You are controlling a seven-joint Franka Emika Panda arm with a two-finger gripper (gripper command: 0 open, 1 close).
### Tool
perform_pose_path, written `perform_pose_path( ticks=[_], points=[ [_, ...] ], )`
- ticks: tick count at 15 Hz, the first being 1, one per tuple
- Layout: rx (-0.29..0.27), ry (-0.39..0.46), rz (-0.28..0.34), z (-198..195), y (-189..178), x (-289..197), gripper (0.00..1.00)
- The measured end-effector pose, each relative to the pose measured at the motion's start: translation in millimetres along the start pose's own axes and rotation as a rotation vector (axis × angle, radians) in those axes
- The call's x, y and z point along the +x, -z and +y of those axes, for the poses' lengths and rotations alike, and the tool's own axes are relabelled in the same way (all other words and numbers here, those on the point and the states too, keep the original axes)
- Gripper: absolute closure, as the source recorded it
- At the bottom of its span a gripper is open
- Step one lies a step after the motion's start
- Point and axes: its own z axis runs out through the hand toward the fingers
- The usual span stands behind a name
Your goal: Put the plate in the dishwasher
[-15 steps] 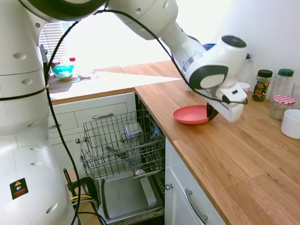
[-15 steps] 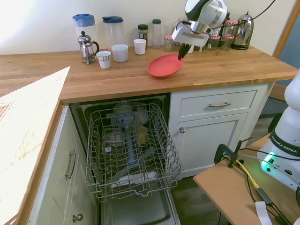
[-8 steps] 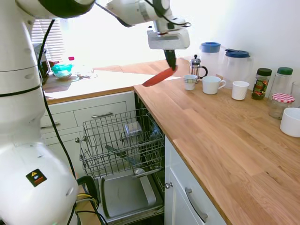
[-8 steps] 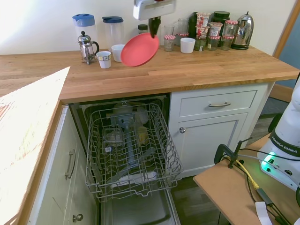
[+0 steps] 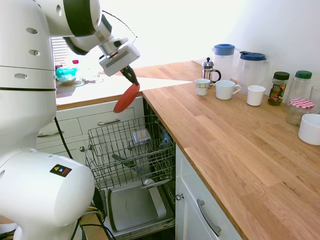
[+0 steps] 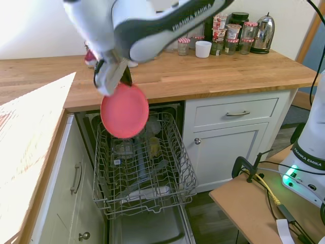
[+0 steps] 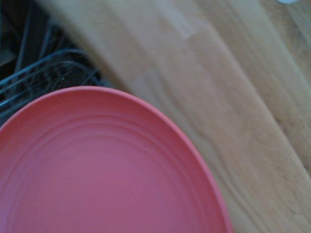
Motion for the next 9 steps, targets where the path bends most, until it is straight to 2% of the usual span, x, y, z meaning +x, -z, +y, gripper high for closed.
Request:
perform_pose_path(
  ticks=[4, 7, 9],
  points=[
    [-0.058, 0.218, 0.201, -52.3, -31.1, -81.0, 1.00],
    [-0.074, 0.348, 0.382, -86.9, -34.9, -135.6, 1.00],
    [-0.104, 0.415, 0.489, -102.3, -48.4, -165.7, 1.00]
  ],
)
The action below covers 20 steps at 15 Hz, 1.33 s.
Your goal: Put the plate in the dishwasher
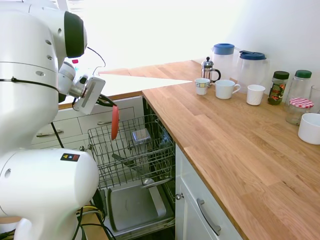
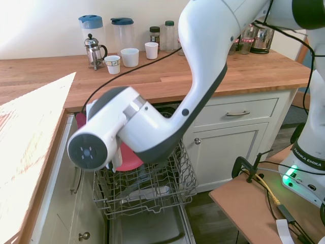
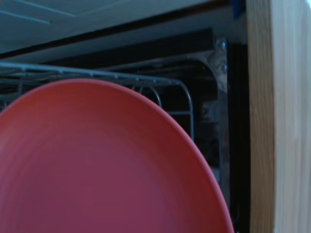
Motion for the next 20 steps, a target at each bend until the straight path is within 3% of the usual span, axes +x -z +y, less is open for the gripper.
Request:
perform_pose_path(
  ticks=[2, 8, 9, 13, 17, 20],
  points=[
    [-0.021, 0.032, 0.013, -15.8, -7.3, -19.2, 1.00],
    [-0.052, 0.057, -0.036, -54.1, -21.8, -44.7, 1.00],
    [-0.068, 0.061, -0.055, -59.9, -17.0, -45.5, 0.00],
    [-0.111, 0.134, -0.281, -77.8, -27.1, -59.1, 0.00],
    [-0.083, 0.165, -0.470, -71.3, -30.1, -36.2, 0.00],
    [-0.058, 0.186, -0.568, -63.3, -21.8, -15.9, 0.00]
  ],
)
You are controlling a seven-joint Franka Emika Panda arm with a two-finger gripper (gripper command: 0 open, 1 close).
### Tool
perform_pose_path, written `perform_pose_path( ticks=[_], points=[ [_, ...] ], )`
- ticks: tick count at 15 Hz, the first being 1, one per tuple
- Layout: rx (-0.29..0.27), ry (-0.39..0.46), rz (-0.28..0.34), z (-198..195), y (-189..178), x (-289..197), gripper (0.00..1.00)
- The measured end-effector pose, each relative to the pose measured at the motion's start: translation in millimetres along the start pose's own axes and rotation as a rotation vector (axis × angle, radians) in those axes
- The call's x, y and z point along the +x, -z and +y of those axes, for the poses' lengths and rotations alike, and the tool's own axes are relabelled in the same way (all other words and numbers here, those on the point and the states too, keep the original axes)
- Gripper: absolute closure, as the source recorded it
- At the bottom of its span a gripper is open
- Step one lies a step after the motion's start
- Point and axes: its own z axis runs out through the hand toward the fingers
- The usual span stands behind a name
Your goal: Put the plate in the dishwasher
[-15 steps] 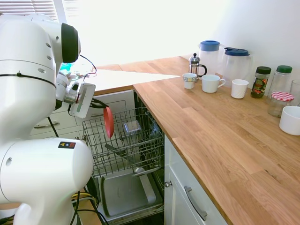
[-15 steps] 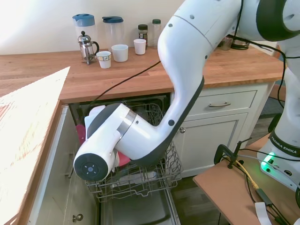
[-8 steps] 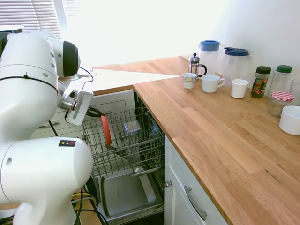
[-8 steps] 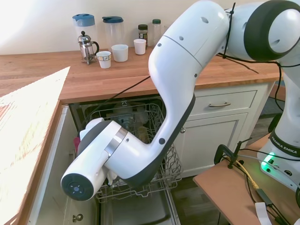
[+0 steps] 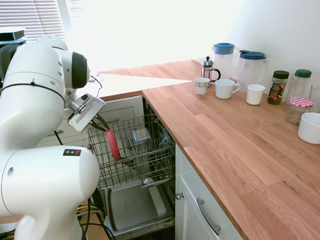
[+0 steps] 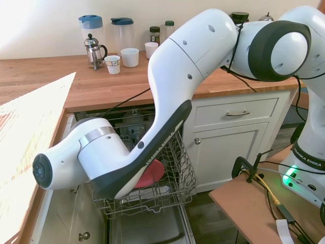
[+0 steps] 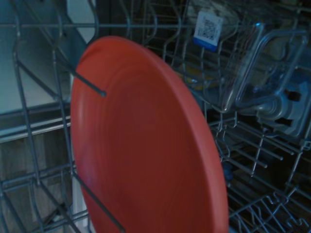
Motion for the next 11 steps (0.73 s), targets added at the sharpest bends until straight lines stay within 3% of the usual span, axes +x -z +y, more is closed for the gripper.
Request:
perform_pose_path(
  ticks=[4, 6, 9, 11],
  points=[
    [0.055, 0.024, -0.121, 25.0, 33.5, 18.3, 0.00],
    [0.116, 0.007, -0.205, 66.3, 58.9, 46.0, 0.00],
    [0.230, -0.095, -0.293, 176.1, 79.4, 105.4, 0.00],
    [0.329, -0.172, -0.346, 268.7, 71.0, 143.2, 0.00]
  ],
)
